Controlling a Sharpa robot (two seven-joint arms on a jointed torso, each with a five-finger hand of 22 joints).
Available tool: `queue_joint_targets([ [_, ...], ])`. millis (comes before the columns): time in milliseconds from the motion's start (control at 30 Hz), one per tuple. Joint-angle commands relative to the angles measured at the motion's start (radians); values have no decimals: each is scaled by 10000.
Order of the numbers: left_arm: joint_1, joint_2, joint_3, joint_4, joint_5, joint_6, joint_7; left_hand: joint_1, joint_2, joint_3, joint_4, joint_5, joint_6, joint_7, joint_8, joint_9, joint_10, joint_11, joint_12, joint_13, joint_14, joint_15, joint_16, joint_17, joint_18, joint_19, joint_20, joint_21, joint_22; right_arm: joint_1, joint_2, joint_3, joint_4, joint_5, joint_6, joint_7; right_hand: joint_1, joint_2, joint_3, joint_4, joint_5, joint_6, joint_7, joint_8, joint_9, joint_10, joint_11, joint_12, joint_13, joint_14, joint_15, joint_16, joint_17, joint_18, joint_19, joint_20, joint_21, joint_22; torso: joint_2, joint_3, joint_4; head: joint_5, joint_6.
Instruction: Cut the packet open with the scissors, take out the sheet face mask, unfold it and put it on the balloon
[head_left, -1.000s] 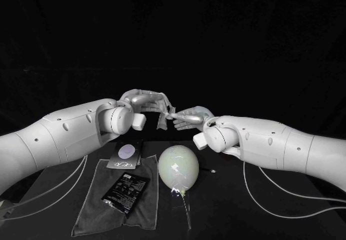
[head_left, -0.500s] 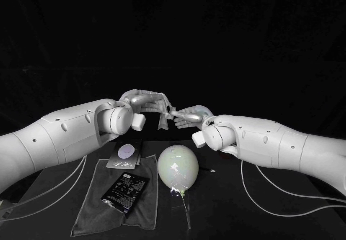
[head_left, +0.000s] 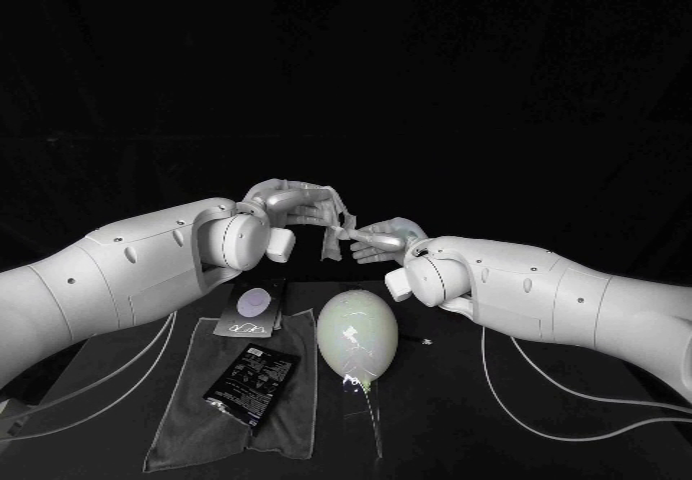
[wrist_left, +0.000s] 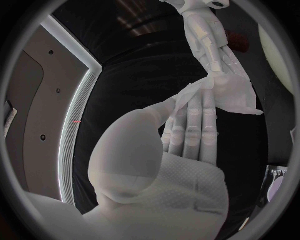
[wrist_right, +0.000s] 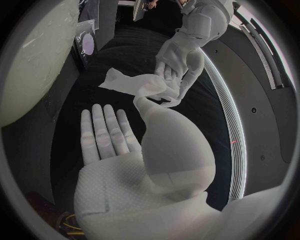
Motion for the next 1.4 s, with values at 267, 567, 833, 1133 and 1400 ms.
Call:
queue_joint_targets([
  [267, 21, 30, 18, 81, 77, 332, 95, 24, 41, 49, 7, 34, 50, 26, 28, 1065, 68, -22, 55, -7, 77, 11, 71, 20, 75, 93, -13, 67, 9, -21, 18, 9, 129, 493, -160, 909, 339, 288, -240, 61, -24, 399, 580, 173, 58, 323, -229, 226, 25, 340, -152, 110, -74, 82, 167, -6, -19, -245, -5, -9, 9, -1, -6],
  [567, 21, 10, 18, 129, 81, 455, 84, 23, 37, 47, 6, 34, 51, 24, 30, 1069, 76, -24, 54, -8, 86, 9, 72, 24, 74, 101, -18, 69, 9, -23, 61, 13, 158, 690, -160, 1488, 998, 718, 119, -59, -21, 959, 211, 298, 61, 892, -516, 381, 13, 609, -327, 184, -139, 219, 711, -12, 41, -364, -1, -2, 9, 6, -6],
  [833, 22, -6, 17, 113, 120, 426, 91, 21, 36, 46, 8, 34, 51, 22, 31, 1071, 85, -26, 54, -9, 95, 7, 73, 27, 74, 107, -21, 71, 9, -23, 9, 14, 216, 436, -312, 1860, 2033, 1040, 1372, -941, -11, 2121, -185, 928, 345, 2263, -979, 738, 30, 1451, -663, 541, -79, 274, 1177, -182, 132, -505, -14, -6, -5, 21, -6],
  [1133, 22, -87, 16, 33, 255, 208, 156, 17, 37, 44, 13, 34, 50, 21, 32, 1074, 89, -26, 52, -10, 99, 6, 72, 29, 72, 111, -22, 70, 8, -19, -277, 15, 387, 81, -287, 1840, 1681, 749, 2072, -1101, -19, 2255, -214, 1042, 441, 2640, -1036, 508, -18, 1670, -717, 534, -130, 267, 1419, -239, 83, -669, -11, 0, -18, 33, 38],
  [1400, 22, -153, 14, -59, -42, 138, 134, 23, 27, 44, 7, 35, 50, 18, 33, 1079, 96, -31, 48, -14, 106, 2, 70, 34, 71, 118, -29, 72, 7, 36, -568, 20, 558, -53, -229, 1796, 1487, 626, 2309, -1173, -19, 2240, -203, 1055, 475, 2693, -1024, 353, -23, 1667, -707, 478, -171, 262, 1478, -238, 51, -758, -12, 4, -18, 15, 70],
])
